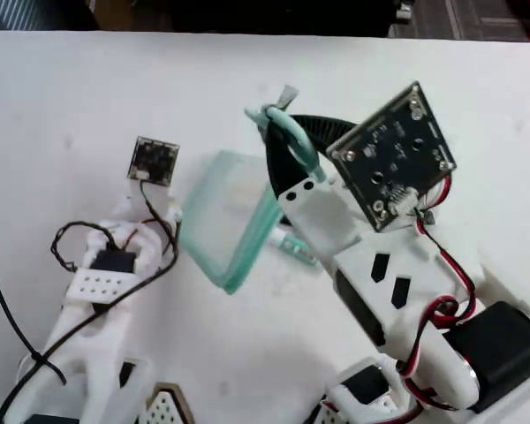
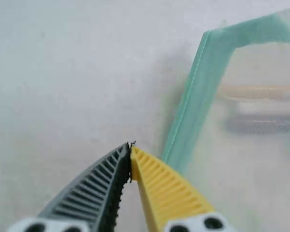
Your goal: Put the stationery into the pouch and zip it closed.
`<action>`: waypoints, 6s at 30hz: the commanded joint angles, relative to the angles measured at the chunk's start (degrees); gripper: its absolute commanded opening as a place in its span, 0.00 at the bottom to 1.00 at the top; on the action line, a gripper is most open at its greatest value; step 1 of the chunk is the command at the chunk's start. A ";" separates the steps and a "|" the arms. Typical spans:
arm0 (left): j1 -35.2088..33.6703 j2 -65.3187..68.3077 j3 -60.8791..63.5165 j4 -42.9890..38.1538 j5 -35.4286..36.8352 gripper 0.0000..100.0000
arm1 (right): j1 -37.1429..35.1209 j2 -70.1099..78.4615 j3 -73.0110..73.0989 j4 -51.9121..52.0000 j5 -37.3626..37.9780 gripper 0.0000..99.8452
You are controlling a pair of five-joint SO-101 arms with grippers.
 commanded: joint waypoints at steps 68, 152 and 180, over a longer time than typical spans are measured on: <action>-3.91 -0.40 -39.30 32.00 0.00 0.03 | -12.97 -1.27 -5.89 -2.68 -0.09 0.02; 6.20 -59.21 -23.82 57.32 -31.30 0.23 | -27.38 7.52 -21.10 13.32 1.49 0.02; -1.63 -59.12 13.36 24.88 5.45 0.23 | 32.66 16.57 22.42 -6.81 6.86 0.02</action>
